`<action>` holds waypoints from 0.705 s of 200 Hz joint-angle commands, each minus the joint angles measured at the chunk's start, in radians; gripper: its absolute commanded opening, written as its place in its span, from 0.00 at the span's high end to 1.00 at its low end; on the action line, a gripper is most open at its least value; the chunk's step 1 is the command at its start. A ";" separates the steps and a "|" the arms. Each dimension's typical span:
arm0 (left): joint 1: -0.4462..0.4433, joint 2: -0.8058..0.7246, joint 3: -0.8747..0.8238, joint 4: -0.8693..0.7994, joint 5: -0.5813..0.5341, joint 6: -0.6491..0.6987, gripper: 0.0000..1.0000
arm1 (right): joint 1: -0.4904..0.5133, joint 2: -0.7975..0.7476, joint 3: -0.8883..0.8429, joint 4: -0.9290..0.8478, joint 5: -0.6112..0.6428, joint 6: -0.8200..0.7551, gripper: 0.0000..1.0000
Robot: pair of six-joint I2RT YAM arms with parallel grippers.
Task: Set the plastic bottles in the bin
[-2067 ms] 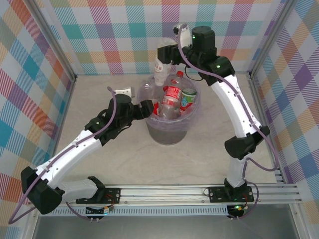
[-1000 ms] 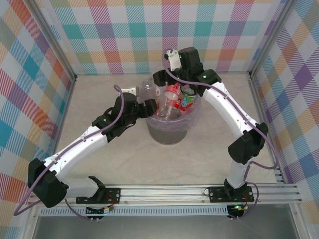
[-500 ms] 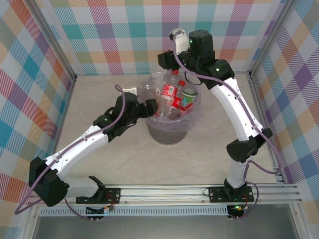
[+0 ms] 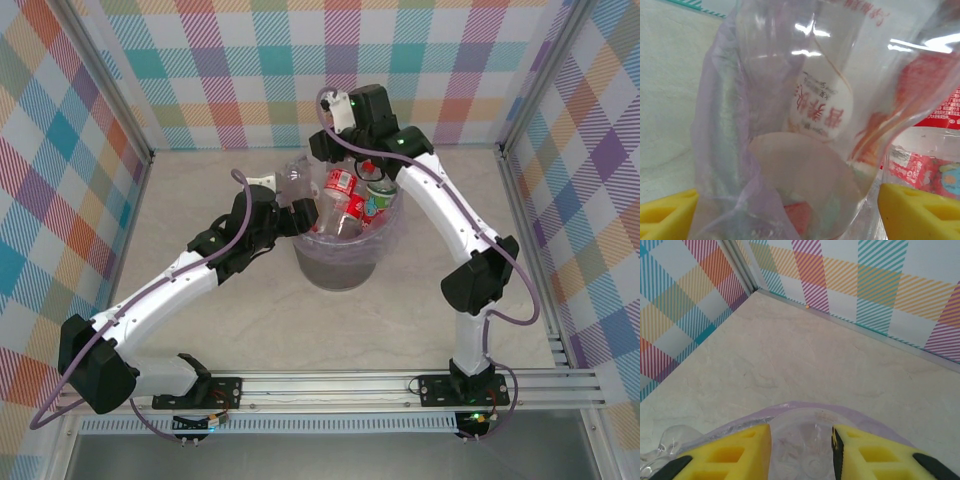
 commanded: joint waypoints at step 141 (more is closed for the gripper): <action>0.181 -0.247 0.130 -0.281 -0.267 0.335 0.00 | -0.347 -0.618 -0.475 0.042 0.188 0.008 0.01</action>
